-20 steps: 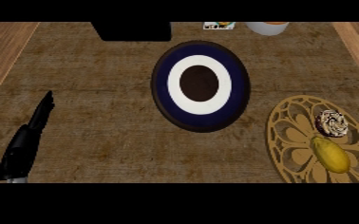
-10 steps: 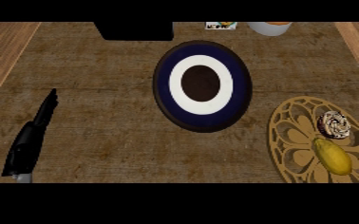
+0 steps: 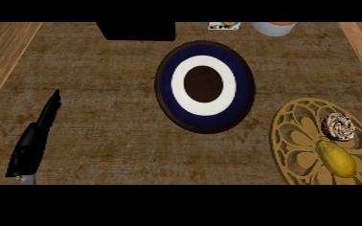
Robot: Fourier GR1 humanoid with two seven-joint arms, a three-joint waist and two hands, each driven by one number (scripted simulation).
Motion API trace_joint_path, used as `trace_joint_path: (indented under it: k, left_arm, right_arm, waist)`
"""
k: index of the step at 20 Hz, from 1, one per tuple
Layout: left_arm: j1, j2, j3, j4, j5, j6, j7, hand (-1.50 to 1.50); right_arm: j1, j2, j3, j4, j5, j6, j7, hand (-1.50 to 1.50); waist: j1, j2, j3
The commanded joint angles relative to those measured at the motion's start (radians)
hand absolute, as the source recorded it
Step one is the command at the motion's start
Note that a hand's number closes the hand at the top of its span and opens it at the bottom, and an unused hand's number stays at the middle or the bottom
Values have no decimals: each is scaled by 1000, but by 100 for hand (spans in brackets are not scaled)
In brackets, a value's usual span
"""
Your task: Pick the cupcake from the placemat and place it in the plate
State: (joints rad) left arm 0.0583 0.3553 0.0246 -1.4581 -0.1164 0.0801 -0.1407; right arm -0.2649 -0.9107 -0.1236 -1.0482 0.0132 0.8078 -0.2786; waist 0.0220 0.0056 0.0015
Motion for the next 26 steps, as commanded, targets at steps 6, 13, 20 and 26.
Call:
trace_joint_path:
  k: [6, 13, 20, 26]
  left_arm:
    - [-5, -4, 10, -15, -13, -18, 21, 0]
    - [17, -14, 19, -60, -14, -19, 55, 0]
    - [-6, -7, 42, -30, -16, -40, 28, 0]
    - [24, -33, 37, -33, -41, -28, 17, 0]
  right_arm:
    - [-135, 9, 163, 198, 260, -6, -258, -150]
    - [-134, 40, 248, 271, 318, -46, -355, -150]
    - [-204, 67, 321, 377, 386, -80, -408, -150]
    - [-196, 72, 343, 431, 409, -110, -457, -150]
  waist:
    - [4, 0, 0]
    - [-2, -2, 0]
    - [-3, 0, 0]
    - [-8, -2, 0]
